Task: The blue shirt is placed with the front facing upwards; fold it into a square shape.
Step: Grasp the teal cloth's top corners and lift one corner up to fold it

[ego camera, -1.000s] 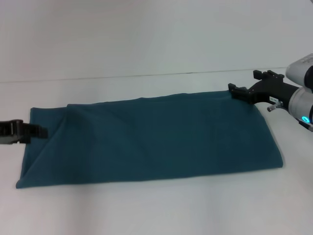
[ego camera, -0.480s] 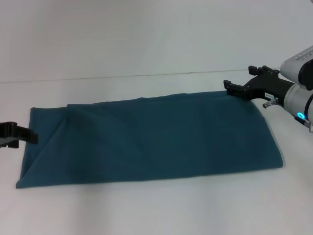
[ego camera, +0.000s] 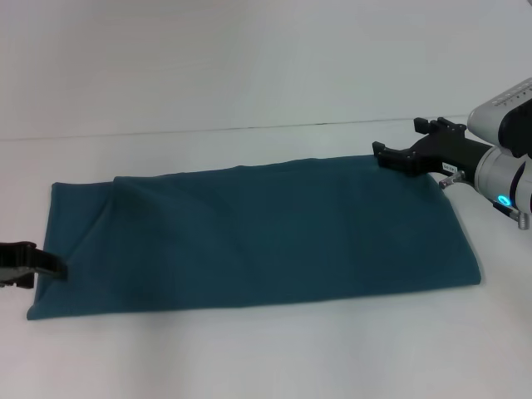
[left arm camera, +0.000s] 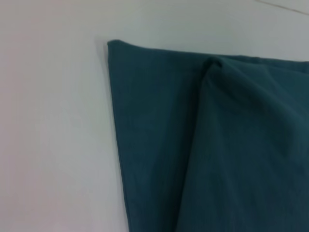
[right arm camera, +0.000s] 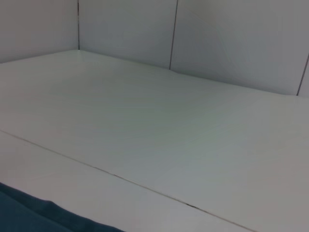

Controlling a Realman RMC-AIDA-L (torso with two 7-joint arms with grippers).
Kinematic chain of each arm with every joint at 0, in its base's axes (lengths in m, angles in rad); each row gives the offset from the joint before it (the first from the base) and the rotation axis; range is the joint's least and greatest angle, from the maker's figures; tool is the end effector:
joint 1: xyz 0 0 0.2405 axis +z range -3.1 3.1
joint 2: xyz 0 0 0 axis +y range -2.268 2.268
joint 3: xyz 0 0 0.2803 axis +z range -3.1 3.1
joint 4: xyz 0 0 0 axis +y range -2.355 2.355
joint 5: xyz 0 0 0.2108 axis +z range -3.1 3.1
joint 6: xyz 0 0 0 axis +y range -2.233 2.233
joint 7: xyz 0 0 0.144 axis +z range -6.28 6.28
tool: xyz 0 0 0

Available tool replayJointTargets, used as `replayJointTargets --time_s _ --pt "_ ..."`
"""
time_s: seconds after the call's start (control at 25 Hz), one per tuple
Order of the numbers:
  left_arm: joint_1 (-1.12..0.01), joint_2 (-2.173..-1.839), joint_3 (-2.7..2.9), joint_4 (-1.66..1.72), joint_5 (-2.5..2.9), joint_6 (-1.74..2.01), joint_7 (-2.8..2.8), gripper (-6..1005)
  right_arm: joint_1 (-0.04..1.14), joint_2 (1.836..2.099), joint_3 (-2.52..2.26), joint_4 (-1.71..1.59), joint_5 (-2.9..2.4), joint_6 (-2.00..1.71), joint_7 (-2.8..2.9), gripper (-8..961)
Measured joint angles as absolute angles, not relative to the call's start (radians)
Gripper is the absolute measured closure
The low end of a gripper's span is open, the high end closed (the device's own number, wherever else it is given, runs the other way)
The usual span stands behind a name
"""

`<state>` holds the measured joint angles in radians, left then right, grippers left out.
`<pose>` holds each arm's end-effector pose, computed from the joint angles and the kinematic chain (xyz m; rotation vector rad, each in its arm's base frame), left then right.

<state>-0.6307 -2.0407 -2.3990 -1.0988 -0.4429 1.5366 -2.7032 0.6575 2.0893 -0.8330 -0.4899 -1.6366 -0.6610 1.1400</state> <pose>-0.2966 0.3842 0.0669 -2.0140 -1.7175 0.0743 0.3018 0.4459 -0.0121 -2.0853 0.6169 0.3327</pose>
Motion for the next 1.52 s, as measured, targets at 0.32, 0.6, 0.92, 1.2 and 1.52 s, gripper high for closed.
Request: replayJointTargets --time_s 0.32,0.6,0.92,1.2,1.52 --pt "-0.632 -2.04 -2.399 -1.092 -0.423 1.538 -2.705 425 0.66 2.091 -0.829 -0.475 -1.637 -0.661 1.126 55" --pt "-0.632 -2.043 -2.399 -1.073 -0.391 1.534 -2.704 413 0.66 2.093 -0.832 -0.47 -1.637 -0.661 1.124 55" --pt "-0.634 -2.041 -2.399 -1.045 -0.388 1.499 -2.687 399 0.665 2.094 -0.833 -0.465 -1.637 -0.661 1.123 56" --pt "-0.648 -2.035 -2.399 -1.043 -0.388 1.48 -2.685 186 0.667 2.094 -0.833 -0.461 -1.637 -0.661 1.123 57" --pt "-0.68 -2.009 -2.399 -0.941 -0.384 1.452 -2.68 196 0.669 2.095 -0.832 -0.453 -1.637 -0.661 1.123 56"
